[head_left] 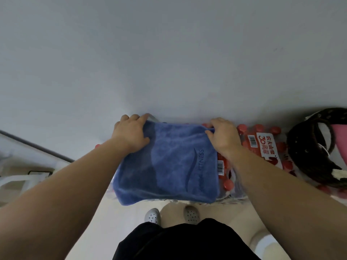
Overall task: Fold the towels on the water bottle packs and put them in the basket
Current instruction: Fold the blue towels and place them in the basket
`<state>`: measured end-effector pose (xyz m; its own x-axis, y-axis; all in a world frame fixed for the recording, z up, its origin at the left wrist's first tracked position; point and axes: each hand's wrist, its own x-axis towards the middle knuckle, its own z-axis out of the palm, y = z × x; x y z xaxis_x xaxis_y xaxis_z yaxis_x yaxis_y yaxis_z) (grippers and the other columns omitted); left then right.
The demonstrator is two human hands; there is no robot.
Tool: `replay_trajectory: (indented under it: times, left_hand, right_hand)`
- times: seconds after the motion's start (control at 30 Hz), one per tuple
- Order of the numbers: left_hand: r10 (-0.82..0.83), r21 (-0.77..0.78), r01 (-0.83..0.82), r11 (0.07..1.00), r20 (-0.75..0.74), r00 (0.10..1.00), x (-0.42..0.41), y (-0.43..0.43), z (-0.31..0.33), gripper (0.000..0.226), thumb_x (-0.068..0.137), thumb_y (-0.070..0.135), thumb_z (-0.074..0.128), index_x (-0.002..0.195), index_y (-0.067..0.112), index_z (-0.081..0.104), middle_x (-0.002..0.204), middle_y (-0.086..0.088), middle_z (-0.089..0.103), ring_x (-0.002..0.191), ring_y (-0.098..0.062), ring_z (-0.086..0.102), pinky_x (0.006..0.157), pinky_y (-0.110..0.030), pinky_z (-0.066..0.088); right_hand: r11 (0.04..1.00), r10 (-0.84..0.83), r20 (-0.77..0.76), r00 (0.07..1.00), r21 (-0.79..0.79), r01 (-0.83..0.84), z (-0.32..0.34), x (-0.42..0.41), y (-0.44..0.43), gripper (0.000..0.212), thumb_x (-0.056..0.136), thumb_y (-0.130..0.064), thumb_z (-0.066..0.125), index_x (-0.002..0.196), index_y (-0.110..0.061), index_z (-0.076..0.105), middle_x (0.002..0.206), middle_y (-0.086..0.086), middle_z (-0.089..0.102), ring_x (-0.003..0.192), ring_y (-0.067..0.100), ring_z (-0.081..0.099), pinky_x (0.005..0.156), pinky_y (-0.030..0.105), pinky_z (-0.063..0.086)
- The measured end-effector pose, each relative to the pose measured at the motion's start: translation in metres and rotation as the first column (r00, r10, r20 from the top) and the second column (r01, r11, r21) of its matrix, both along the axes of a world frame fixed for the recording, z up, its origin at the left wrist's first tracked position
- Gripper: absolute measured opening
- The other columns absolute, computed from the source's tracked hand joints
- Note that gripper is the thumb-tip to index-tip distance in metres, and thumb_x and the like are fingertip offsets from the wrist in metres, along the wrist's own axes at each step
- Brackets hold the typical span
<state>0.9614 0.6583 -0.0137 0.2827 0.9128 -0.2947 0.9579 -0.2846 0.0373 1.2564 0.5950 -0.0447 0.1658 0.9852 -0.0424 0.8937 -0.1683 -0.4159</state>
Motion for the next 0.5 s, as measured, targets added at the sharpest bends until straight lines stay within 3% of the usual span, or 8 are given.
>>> replay_trajectory:
  times: [0.13,0.3,0.4,0.5]
  left_hand:
    - [-0.094,-0.021,0.094,0.995,-0.026,0.995,-0.005,0.015,0.007,0.052,0.077,0.045,0.062,0.124,0.026,0.052,0.119,-0.002,0.056,0.111,-0.030,0.047,0.089,-0.040,0.042]
    - [-0.205,0.107,0.203,0.973,0.004,0.979,-0.026,0.020,0.021,0.016,0.082,0.031,0.054,0.097,0.025,0.059,0.097,0.001,0.063,0.098,-0.026,0.048,0.077,-0.035,0.036]
    - [-0.328,0.175,0.342,0.923,-0.102,0.939,-0.042,0.019,0.034,0.016,0.085,0.033,0.051,0.091,0.027,0.064,0.086,0.006,0.053,0.090,-0.021,0.044,0.075,-0.035,0.036]
    - [-0.435,0.227,0.430,0.874,-0.028,0.900,-0.058,0.014,0.047,0.019,0.081,0.040,0.059,0.089,0.029,0.071,0.094,0.005,0.057,0.091,-0.021,0.047,0.078,-0.035,0.042]
  right_hand:
    - [0.999,0.018,-0.181,0.983,0.038,-0.012,0.014,0.001,-0.010,0.013,0.085,-0.008,0.067,0.094,-0.018,0.065,0.090,0.001,0.068,0.082,0.022,0.062,0.072,0.031,0.049]
    - [0.998,0.030,-0.145,0.989,0.060,-0.021,0.039,0.003,-0.026,0.017,0.086,-0.004,0.065,0.093,-0.019,0.065,0.092,-0.001,0.069,0.086,0.019,0.063,0.074,0.028,0.047]
    - [0.998,0.003,-0.154,0.988,0.062,0.007,0.058,-0.003,-0.039,0.020,0.085,-0.004,0.068,0.087,-0.024,0.066,0.085,-0.006,0.068,0.083,0.014,0.063,0.075,0.023,0.048]
    - [0.997,0.034,-0.140,0.990,0.069,-0.025,0.079,-0.005,-0.052,0.020,0.083,-0.004,0.072,0.084,-0.023,0.067,0.082,-0.010,0.067,0.078,0.007,0.062,0.069,0.003,0.040]
